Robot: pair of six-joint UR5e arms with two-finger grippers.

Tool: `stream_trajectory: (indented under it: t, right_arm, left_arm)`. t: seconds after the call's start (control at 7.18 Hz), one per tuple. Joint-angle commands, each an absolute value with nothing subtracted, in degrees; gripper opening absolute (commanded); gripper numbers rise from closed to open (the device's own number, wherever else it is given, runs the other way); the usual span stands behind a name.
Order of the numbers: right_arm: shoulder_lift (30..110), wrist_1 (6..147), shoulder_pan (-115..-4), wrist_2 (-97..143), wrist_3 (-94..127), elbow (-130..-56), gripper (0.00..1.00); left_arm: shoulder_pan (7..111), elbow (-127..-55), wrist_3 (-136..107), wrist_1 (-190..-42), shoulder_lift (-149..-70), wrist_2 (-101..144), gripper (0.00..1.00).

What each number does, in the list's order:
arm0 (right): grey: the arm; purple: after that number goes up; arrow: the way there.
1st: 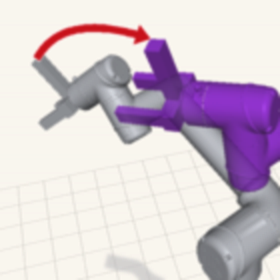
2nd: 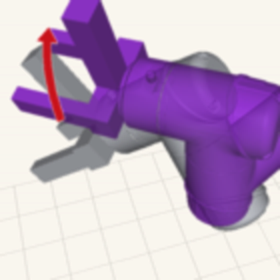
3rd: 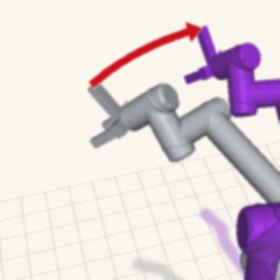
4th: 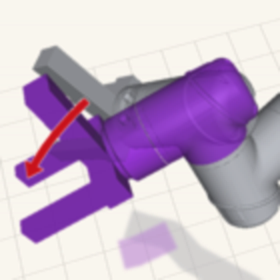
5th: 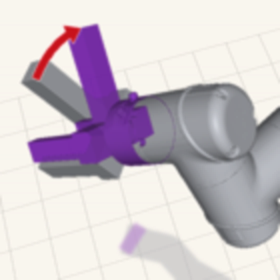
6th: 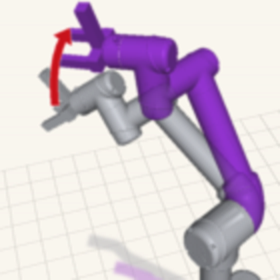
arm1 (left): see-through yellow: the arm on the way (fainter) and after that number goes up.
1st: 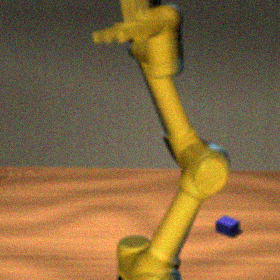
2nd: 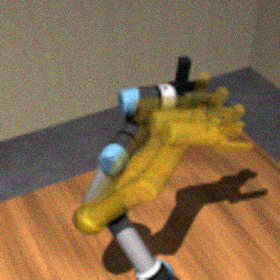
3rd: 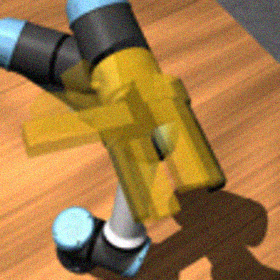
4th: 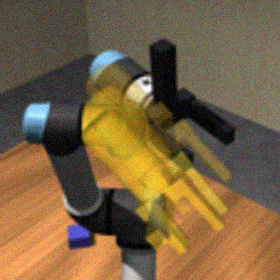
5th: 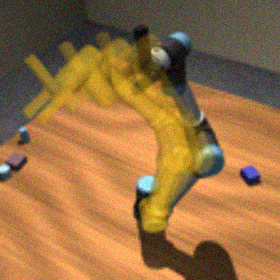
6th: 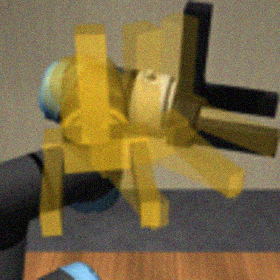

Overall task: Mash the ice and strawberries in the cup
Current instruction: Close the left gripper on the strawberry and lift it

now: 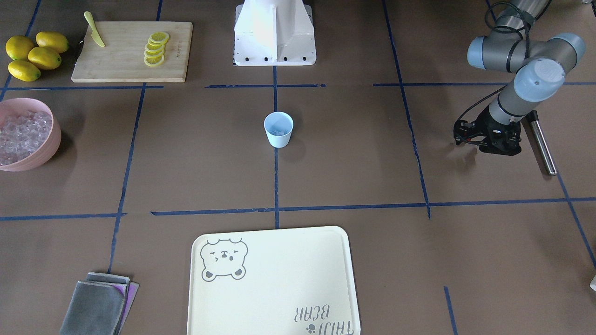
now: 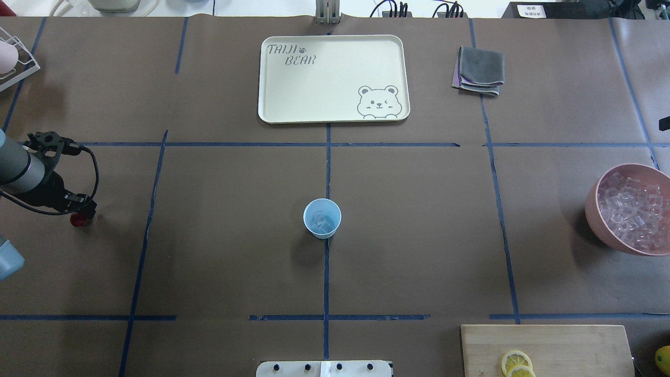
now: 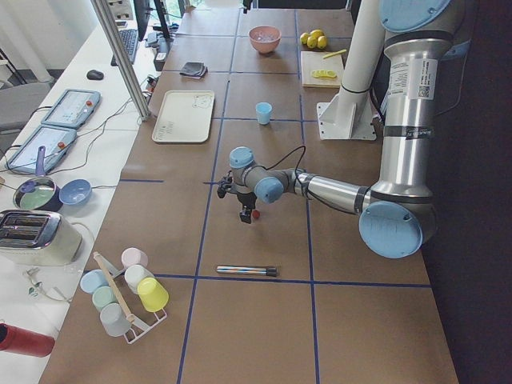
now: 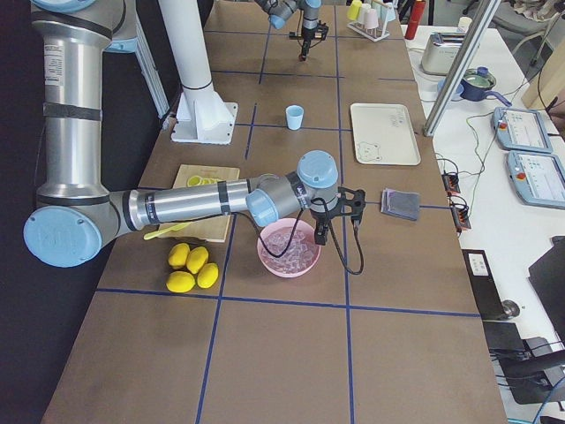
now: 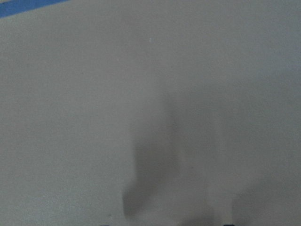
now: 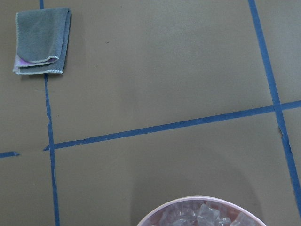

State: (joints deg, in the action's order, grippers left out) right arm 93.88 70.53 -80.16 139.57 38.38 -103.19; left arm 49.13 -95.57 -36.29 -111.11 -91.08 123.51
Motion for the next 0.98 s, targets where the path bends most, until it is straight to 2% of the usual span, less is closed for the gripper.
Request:
stream_trajectory:
  t: [0.0, 0.14, 0.28, 0.56, 0.84]
  right_arm:
    - [93.8, 70.6, -80.2, 139.7, 38.4, -103.2, 1.00]
    - [93.8, 70.6, -80.2, 139.7, 38.5, -103.2, 1.00]
    - [93.8, 70.6, -80.2, 139.7, 38.5, -103.2, 1.00]
    - [93.7, 70.6, -80.2, 139.7, 38.5, -103.1, 1.00]
    - [93.7, 70.6, -80.2, 139.7, 38.5, -103.2, 1.00]
  left_arm:
    - [49.1, -95.4, -36.3, -110.8, -91.1, 126.7, 0.38]
    - [49.1, -95.4, -36.3, -110.7, -91.1, 126.8, 0.13]
    - [49.1, -95.5, -36.1, -111.1, -91.0, 126.7, 0.01]
    - [48.7, -99.7, -37.7, -111.2, -92.8, 127.0, 0.00]
    - [45.6, -99.8, -56.4, -110.5, -108.4, 131.4, 0.00]
